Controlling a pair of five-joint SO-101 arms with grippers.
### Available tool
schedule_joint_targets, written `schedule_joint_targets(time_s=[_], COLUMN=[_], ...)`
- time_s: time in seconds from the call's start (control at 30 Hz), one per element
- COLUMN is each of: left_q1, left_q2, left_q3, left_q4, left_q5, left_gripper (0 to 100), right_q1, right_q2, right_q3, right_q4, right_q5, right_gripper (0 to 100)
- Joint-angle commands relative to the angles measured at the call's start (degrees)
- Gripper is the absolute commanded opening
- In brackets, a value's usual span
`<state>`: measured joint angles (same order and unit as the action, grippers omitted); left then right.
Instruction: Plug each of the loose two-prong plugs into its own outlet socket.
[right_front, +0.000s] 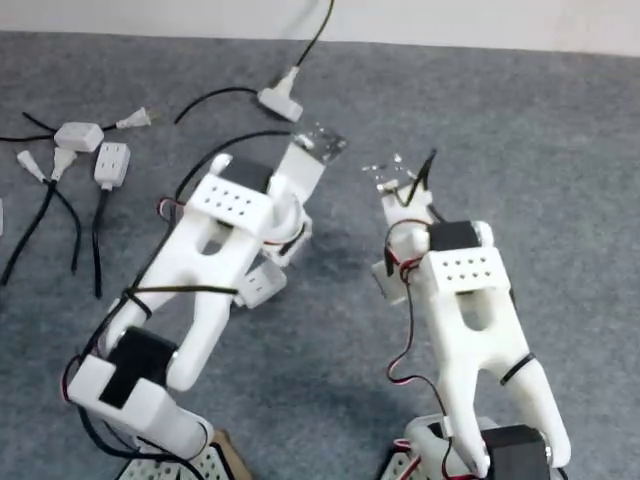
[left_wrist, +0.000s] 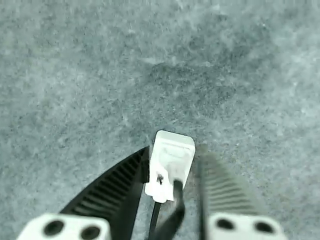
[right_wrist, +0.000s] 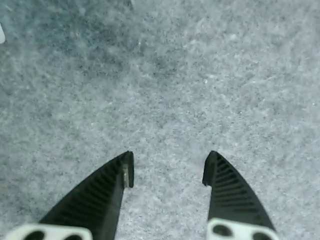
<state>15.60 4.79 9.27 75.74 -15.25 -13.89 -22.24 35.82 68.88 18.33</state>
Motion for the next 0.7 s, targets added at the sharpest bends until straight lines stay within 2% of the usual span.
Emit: schedule_joint_targets(time_s=[0.0, 0.37, 0.53, 0.67], left_q1=[0.1, -4.2, -3.1, -2.4], left_q2=[0.7, 1.1, 1.1, 0.5], left_q3=[-1.0, -4.8, -7.2, -4.3], left_q4=[0.9, 1.1, 8.1, 12.6], left_q5=[-1.3, -1.0, -0.8, 1.6], left_gripper=[2, 1, 2, 10], right_q1=[0.6, 0.6, -0.5, -1.0], right_q2=[-1.4, -1.3, -1.3, -1.2], right_q3=[-0.4, -0.4, -0.3, 0.7], right_q4=[-0.8, -0.8, -0.5, -0.5], right_q5=[-0.1, 0.0, 0.0, 0.0], right_gripper=[23.1, 23.1, 23.1, 23.1])
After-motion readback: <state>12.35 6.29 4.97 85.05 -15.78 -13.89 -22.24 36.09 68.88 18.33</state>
